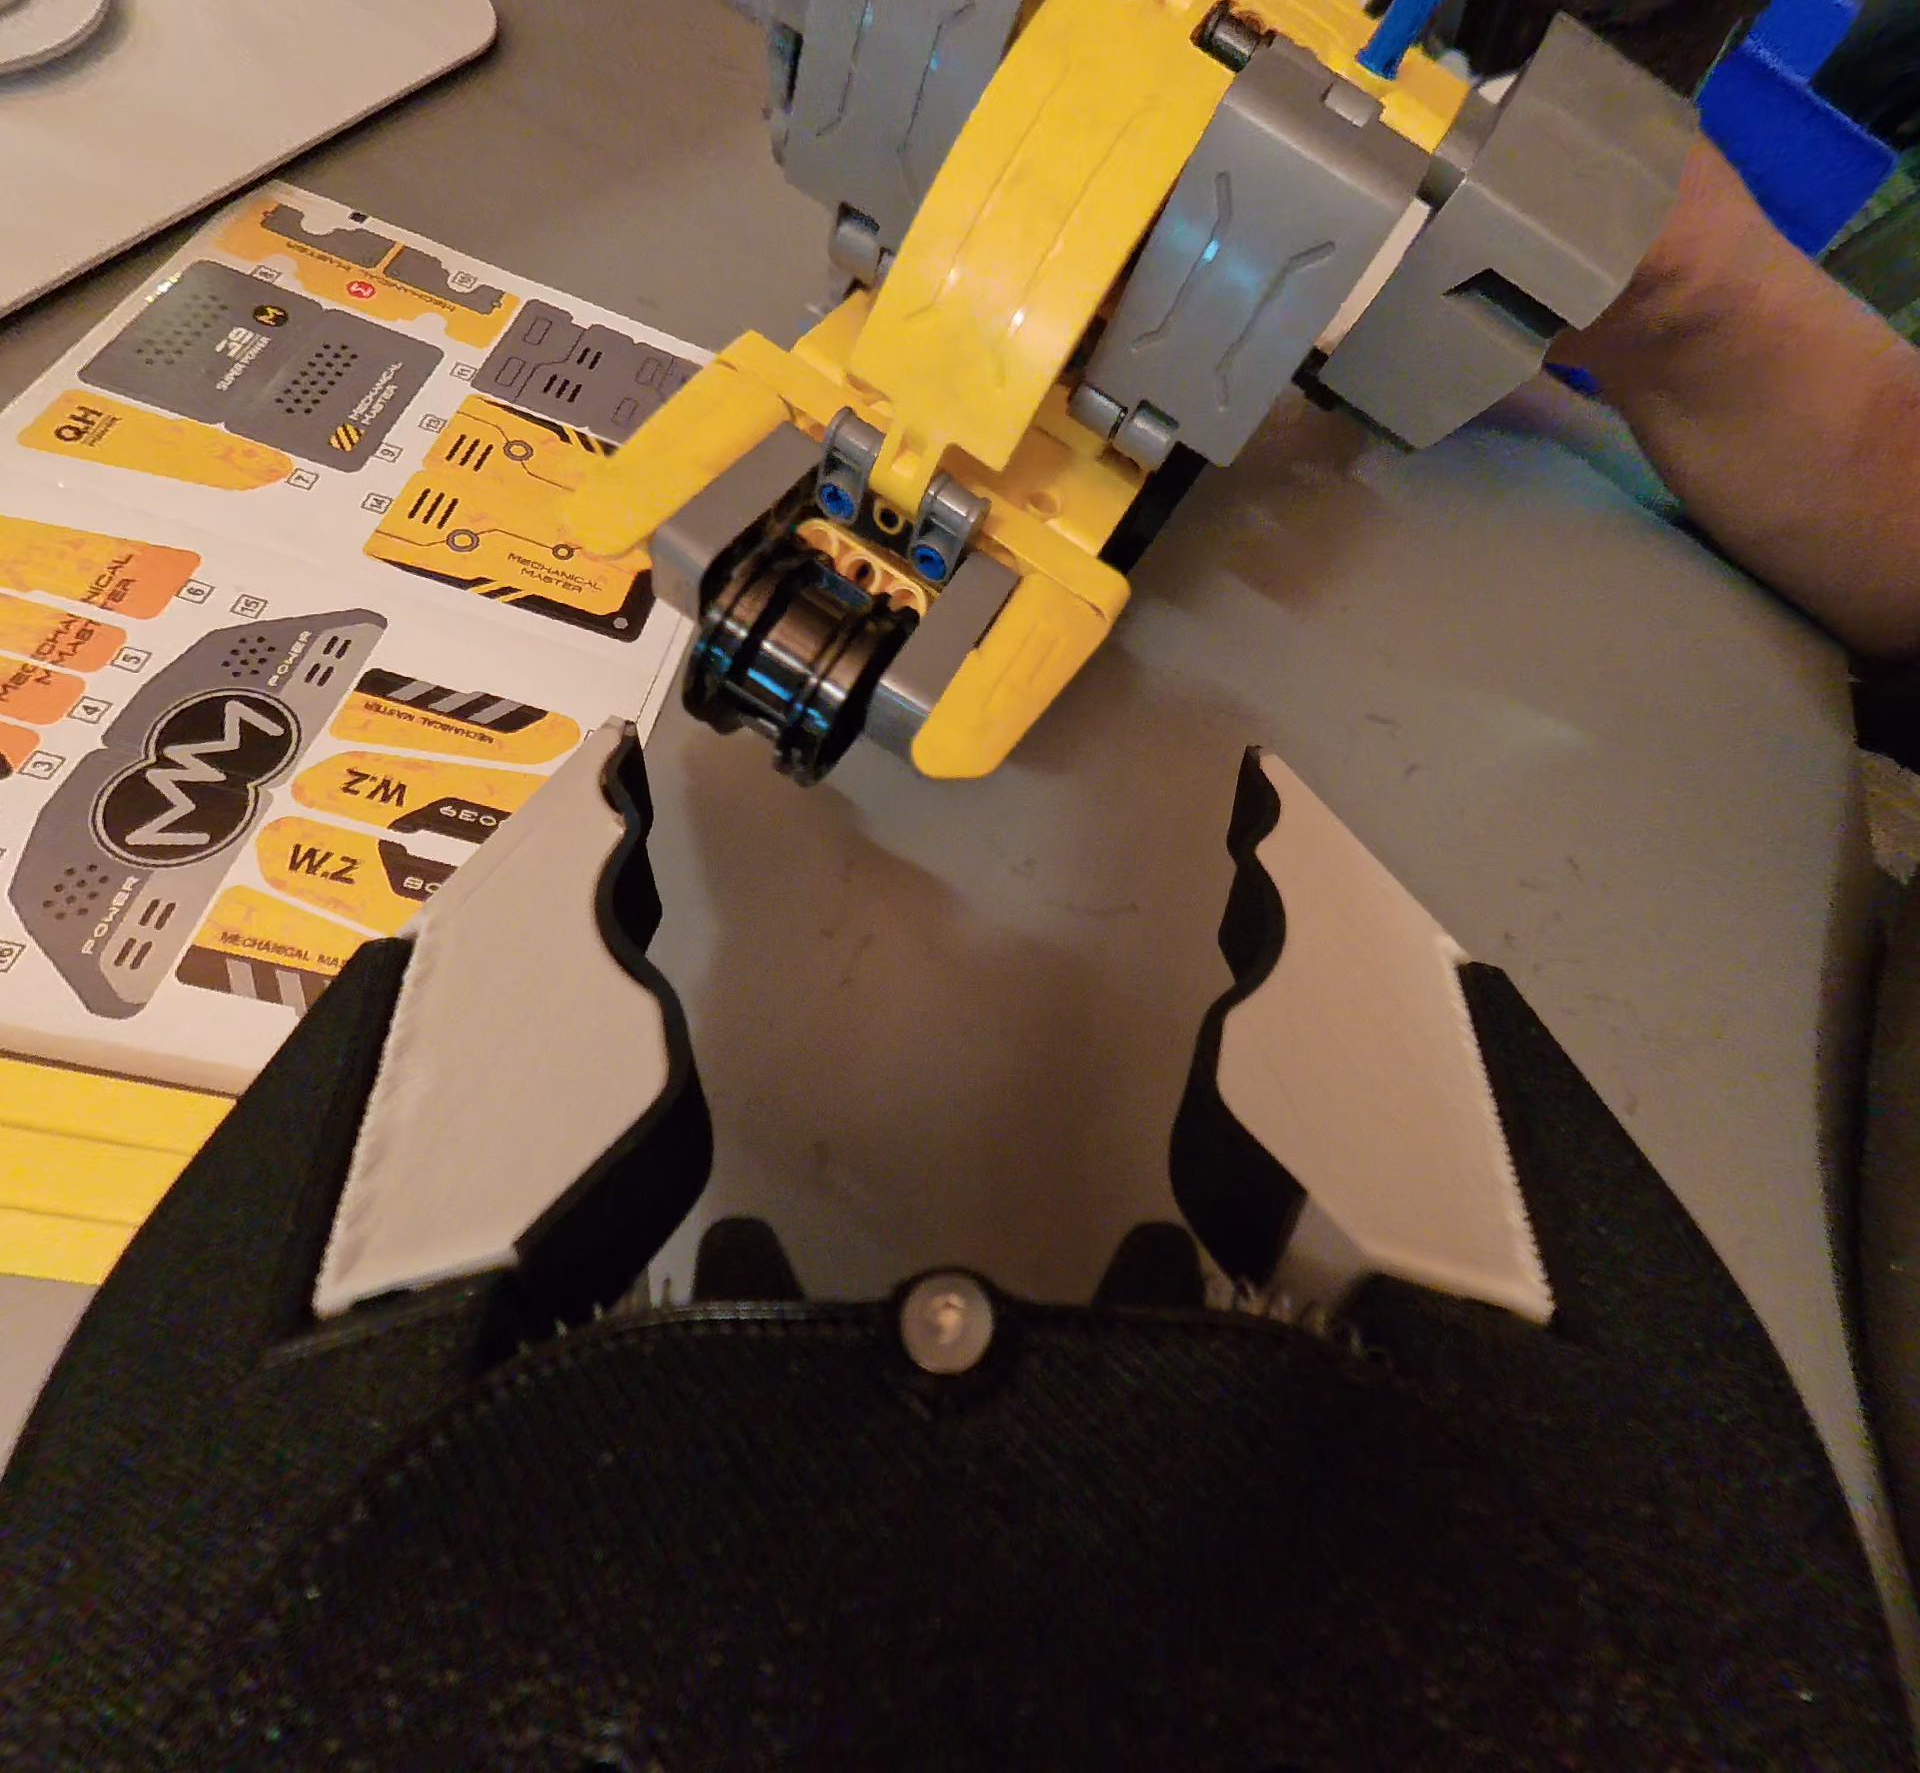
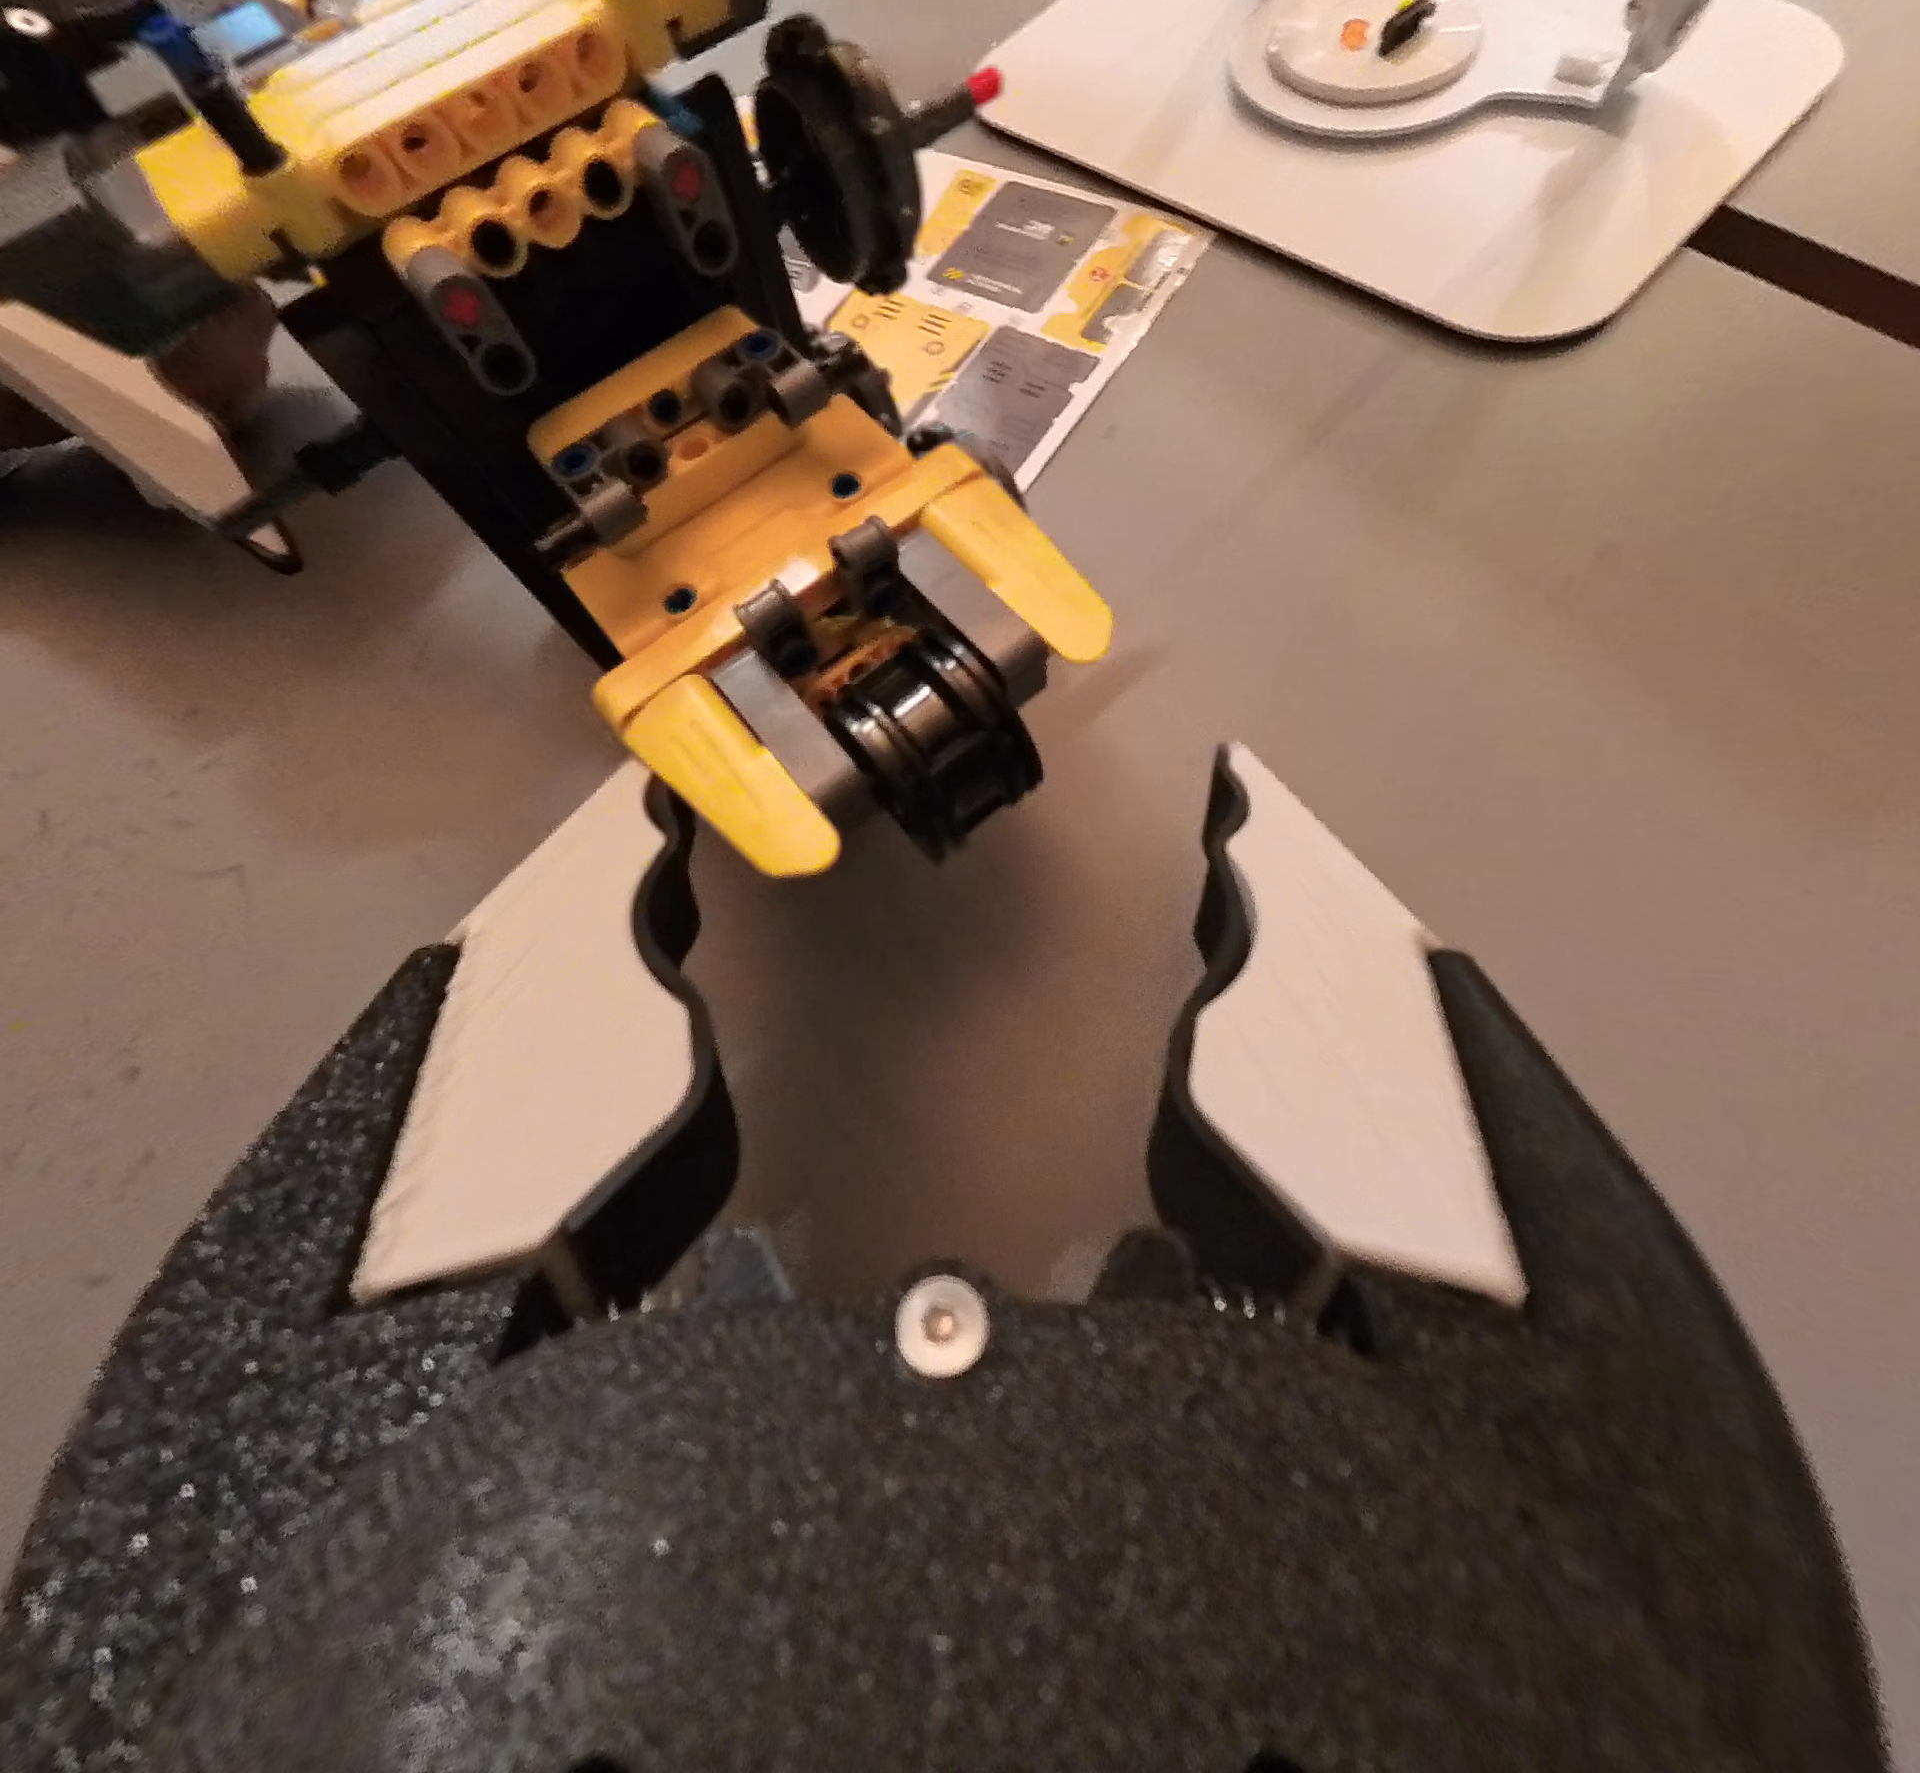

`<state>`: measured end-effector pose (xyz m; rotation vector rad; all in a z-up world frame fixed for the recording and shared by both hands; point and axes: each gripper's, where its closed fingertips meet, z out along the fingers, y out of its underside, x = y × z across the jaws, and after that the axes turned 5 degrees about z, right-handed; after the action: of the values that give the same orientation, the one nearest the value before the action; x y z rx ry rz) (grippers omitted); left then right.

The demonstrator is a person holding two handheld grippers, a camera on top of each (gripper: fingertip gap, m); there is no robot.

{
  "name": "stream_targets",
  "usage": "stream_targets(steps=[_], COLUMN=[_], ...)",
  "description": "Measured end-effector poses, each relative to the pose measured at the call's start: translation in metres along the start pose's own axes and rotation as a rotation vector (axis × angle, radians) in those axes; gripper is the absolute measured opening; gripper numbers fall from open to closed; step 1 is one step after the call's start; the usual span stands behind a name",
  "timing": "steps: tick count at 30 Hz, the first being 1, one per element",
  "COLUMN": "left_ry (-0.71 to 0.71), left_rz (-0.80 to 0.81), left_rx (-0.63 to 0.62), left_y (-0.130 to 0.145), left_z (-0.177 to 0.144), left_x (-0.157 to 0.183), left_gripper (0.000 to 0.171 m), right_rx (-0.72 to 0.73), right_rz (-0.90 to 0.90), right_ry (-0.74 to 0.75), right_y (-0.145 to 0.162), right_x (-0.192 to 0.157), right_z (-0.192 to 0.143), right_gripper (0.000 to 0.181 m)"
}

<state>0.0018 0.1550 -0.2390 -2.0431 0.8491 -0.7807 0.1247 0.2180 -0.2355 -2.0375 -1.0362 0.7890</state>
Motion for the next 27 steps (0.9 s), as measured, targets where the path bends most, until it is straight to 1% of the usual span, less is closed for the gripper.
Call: stream_targets(steps=[2, 5, 7, 11, 16, 22, 27], left_ry=[0.001, 0.003, 0.003, 0.003, 0.031, 0.042, 0.064], left_rz=[-0.001, -0.003, -0.004, -0.003, 0.026, 0.058, 0.067], left_rx=[-0.001, 0.0, 0.001, 0.0, 0.014, 0.01, 0.033], left_y=[0.0, 0.0, 0.0, 0.0, -0.002, -0.001, -0.004], left_z=[0.0, 0.0, 0.0, 0.0, -0.001, -0.001, -0.003], left_x=[0.0, 0.0, 0.0, 0.0, 0.006, 0.011, 0.015], left_gripper=[0.109, 0.109, 0.109, 0.109, 0.108, 0.108, 0.107], right_rx=[-0.002, -0.002, 0.006, 0.033, 0.029, 0.022, 0.005], right_rz=[-0.004, -0.012, 0.0, 0.035, 0.03, -0.002, -0.03], right_ry=[0.027, 0.029, 0.0, -0.105, -0.147, -0.124, -0.114], right_y=[-0.002, -0.004, -0.005, -0.009, -0.007, -0.012, -0.013], right_x=[0.006, 0.007, 0.003, -0.012, -0.021, -0.027, -0.033], right_z=[-0.006, -0.01, -0.011, -0.011, -0.008, -0.014, -0.019], right_gripper=[0.099, 0.099, 0.099, 0.095, 0.087, 0.087, 0.086])
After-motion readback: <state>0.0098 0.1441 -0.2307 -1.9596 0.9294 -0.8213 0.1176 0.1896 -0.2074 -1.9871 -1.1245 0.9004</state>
